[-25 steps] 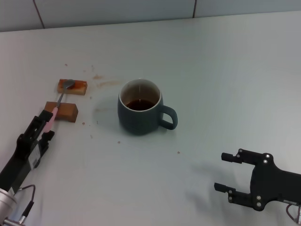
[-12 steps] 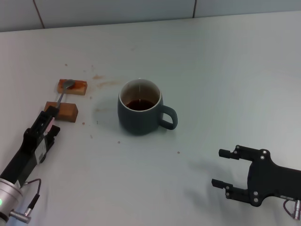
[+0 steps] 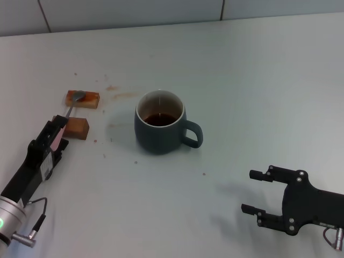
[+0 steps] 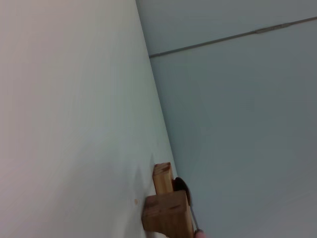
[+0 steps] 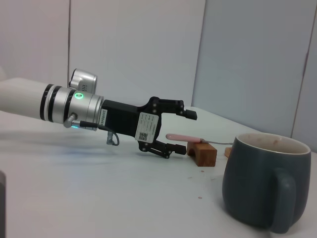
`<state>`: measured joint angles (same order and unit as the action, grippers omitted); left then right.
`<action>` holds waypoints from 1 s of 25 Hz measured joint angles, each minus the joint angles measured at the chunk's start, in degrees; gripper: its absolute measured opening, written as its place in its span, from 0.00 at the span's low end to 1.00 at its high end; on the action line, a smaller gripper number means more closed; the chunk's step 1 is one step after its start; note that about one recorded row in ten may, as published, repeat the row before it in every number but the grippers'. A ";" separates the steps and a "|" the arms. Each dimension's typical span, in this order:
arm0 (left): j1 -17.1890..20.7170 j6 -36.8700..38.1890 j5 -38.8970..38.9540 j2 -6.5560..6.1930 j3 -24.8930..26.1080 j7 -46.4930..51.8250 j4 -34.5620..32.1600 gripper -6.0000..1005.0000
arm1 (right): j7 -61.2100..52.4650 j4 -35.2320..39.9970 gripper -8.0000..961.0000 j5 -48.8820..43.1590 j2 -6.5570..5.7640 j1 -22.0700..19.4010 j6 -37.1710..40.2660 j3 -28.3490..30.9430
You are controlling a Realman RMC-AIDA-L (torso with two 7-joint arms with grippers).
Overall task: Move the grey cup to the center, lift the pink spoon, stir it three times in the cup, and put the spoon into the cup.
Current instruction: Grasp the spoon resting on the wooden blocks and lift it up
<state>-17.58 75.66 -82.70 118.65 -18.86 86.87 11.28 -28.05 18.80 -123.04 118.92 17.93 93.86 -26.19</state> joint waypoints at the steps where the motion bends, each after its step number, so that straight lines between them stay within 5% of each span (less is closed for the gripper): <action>1: -0.03 -0.02 0.00 0.00 0.08 -0.07 -0.02 0.73 | -0.02 0.00 0.70 0.00 0.00 0.00 0.00 0.00; 25: -0.51 -1.17 0.00 0.01 0.85 0.16 0.08 0.72 | -0.52 0.01 0.70 0.11 0.09 0.70 0.01 0.05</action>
<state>-18.09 74.49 -82.71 118.66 -18.01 87.03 11.35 -28.57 18.81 -122.94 119.01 18.63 93.87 -26.14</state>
